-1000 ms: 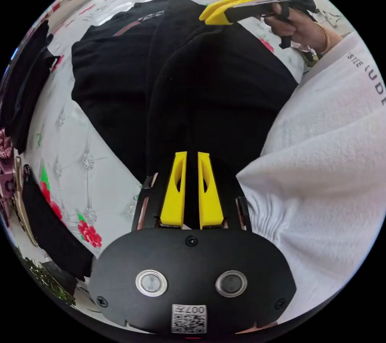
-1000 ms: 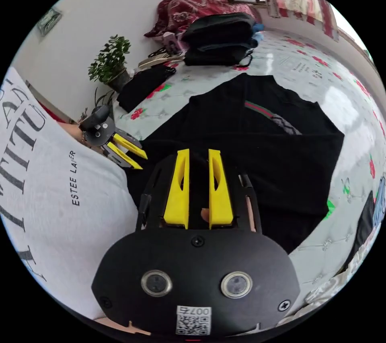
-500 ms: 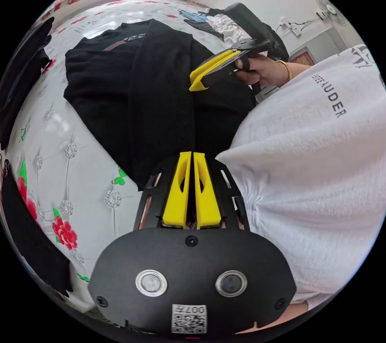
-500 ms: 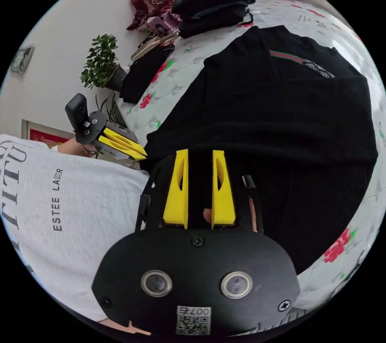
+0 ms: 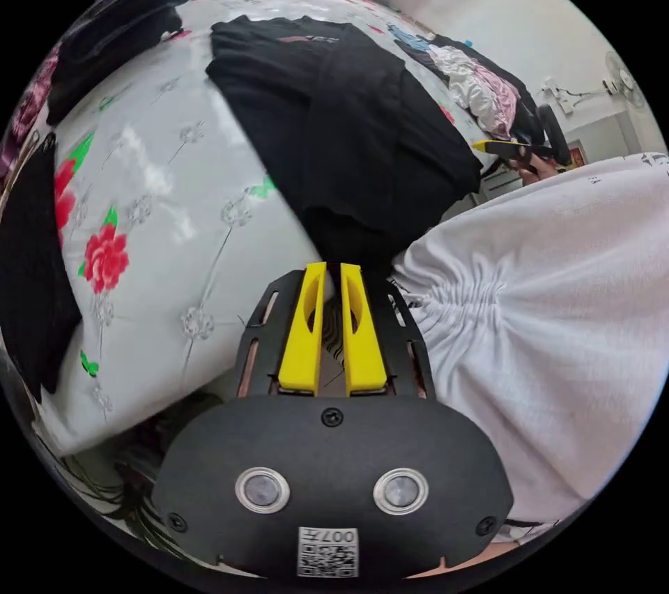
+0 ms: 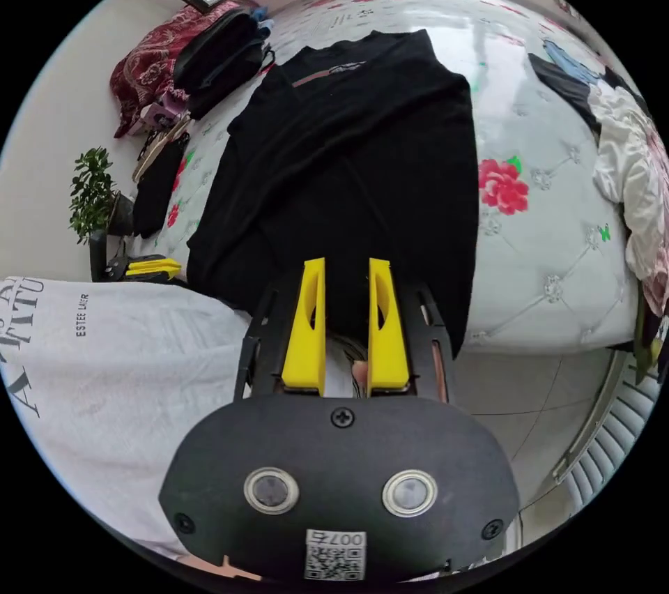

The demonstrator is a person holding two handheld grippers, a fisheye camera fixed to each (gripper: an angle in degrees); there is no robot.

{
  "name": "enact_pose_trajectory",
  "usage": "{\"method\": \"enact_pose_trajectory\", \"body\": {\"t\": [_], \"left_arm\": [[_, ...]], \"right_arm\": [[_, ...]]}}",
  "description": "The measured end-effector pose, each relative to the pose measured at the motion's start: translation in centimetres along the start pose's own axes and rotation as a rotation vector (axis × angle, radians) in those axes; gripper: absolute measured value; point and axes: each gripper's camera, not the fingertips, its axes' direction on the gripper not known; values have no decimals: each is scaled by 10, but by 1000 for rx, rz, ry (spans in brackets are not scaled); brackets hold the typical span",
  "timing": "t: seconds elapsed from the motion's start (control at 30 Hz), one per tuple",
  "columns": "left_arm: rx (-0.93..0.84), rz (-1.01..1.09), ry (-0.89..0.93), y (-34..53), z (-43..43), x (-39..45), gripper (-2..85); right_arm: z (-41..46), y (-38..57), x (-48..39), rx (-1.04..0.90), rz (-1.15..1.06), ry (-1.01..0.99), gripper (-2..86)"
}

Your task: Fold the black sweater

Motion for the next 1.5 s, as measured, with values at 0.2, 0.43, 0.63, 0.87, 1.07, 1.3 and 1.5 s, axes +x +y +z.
{"method": "enact_pose_trajectory", "body": {"t": [0.2, 0.43, 0.63, 0.87, 1.07, 1.3, 1.5], "left_arm": [[-57, -247, 107, 36, 12, -30, 99], [-198, -159, 19, -16, 64, 1, 110], [-236, -85, 40, -37, 66, 10, 5], [42, -155, 410, -31, -34, -44, -8], [394, -171, 560, -73, -123, -109, -8], [622, -435, 492, -218, -169, -181, 24], [634, -491, 240, -248, -158, -177, 91]], "right_arm": [[-19, 43, 102, -93, 177, -45, 71], [9, 21, 110, -272, 18, -124, 64], [12, 5, 107, -398, -92, -252, 32], [-84, -6, 126, -291, -221, -484, 13], [-191, -85, 141, 36, -198, -726, 11], [-226, -246, 107, 275, 13, -579, 27], [-183, -242, 90, 227, 52, -308, 52]]}}
